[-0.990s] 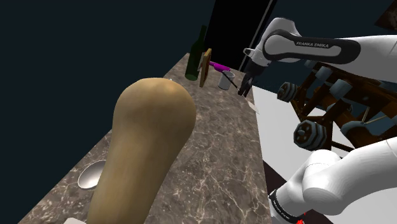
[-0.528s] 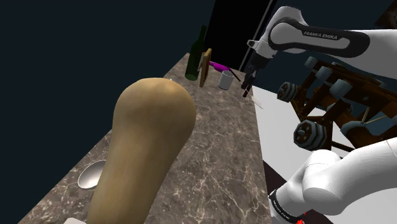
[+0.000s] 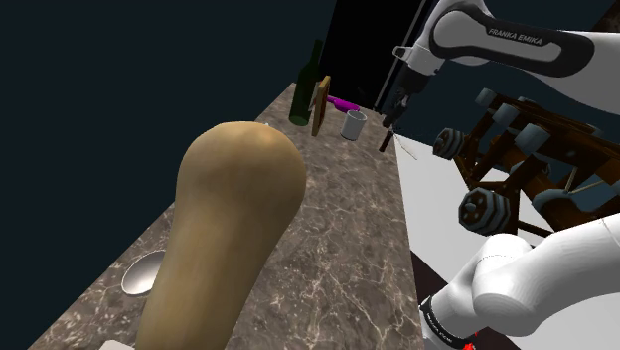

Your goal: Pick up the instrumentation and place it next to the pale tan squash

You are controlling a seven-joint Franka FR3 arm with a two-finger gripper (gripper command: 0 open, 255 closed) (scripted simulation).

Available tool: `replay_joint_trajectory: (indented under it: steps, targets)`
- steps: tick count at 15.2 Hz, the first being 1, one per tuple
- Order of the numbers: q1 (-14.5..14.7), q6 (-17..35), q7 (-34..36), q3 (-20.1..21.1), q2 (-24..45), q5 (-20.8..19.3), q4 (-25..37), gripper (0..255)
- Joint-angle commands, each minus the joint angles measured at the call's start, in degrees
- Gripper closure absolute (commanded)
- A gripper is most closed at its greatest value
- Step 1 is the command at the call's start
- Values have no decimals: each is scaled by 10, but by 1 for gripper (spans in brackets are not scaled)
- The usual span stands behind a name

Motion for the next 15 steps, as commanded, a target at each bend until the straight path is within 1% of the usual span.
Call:
replay_joint_trajectory:
  steps: [1, 15]
  targets:
    - [1, -16, 1, 1, 2, 1, 18, 255]
    - [5, -125, -4, 1, 34, 11, 158, 255]
